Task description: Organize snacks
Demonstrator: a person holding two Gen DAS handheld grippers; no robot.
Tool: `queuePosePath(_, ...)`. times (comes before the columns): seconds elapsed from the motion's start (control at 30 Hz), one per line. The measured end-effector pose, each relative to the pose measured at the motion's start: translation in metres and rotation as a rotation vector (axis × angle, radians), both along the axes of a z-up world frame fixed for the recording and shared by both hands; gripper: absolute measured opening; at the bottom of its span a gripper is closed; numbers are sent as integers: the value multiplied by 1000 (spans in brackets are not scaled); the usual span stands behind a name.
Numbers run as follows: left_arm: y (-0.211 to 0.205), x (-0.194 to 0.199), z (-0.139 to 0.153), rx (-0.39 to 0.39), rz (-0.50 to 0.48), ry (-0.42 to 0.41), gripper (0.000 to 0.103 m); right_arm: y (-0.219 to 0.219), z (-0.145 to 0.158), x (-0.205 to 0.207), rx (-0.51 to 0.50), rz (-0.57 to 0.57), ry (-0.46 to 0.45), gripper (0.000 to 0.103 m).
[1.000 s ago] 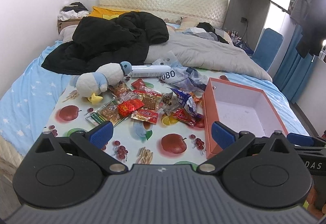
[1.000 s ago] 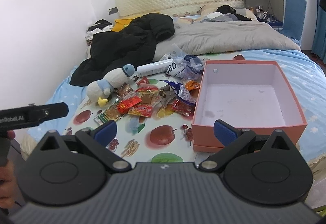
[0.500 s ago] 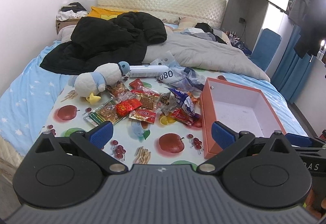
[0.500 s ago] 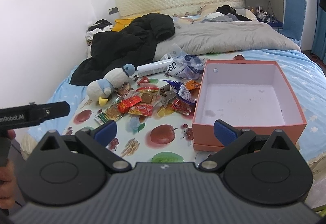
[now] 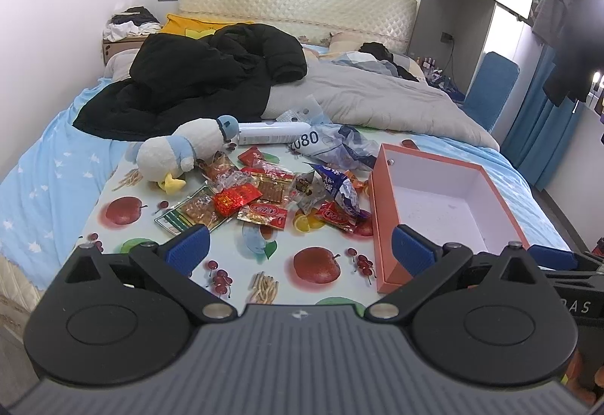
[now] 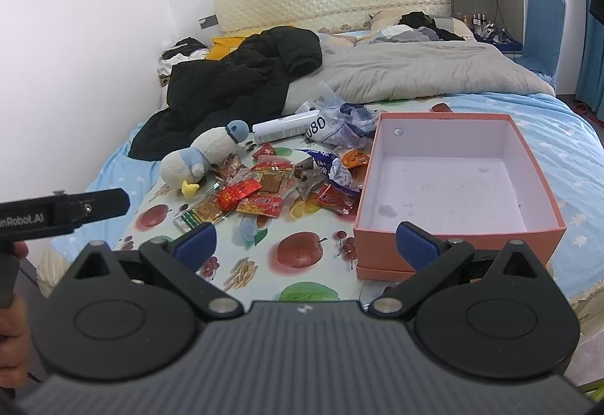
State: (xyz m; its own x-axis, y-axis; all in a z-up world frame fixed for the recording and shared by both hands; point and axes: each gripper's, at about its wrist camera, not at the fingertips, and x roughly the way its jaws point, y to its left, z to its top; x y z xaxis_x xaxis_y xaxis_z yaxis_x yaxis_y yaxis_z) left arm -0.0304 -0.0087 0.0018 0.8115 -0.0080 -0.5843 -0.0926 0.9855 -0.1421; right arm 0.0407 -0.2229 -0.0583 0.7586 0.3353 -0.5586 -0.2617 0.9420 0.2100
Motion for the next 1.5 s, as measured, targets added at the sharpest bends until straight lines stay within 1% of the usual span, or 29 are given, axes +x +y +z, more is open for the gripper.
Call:
queuePosePath(0.2, -2, -2, 1, -20, -7, -6, 103, -3, -1, 0, -6, -10, -1, 103)
queuePosePath(0.43, -5, -2, 3, -8, -11, -6, 103, -8, -2, -2, -8, -39, 2, 103)
queuePosePath(0.67, -2, -2, 0, -10, -16, 2, 103, -6, -3, -5, 1, -19, -10, 103)
queuePosePath(0.93, 0, 1, -6, -5, -30, -1, 103, -5, -6, -3, 7, -7, -10, 103)
queuePosePath(1.03, 0, 6, -14, 2, -55, -11, 103, -4, -8, -2, 5, -16, -13, 103)
queuePosePath(1.13, 0, 15, -20, 3, -52, 3, 103, -1, -12, 2, -4, -10, -15, 102)
queuePosePath(1.33, 13, 44, -36, -22, -39, 39, 103, 3, -18, 22, -23, 5, -11, 92)
queuePosePath(1.4, 19, 56, -43, -22, -37, 41, 103, 6, -23, 32, -27, 18, 6, 74)
queuePosePath(1.5, 29, 77, -56, -16, -48, 58, 103, 14, -32, 48, -38, 36, 27, 73)
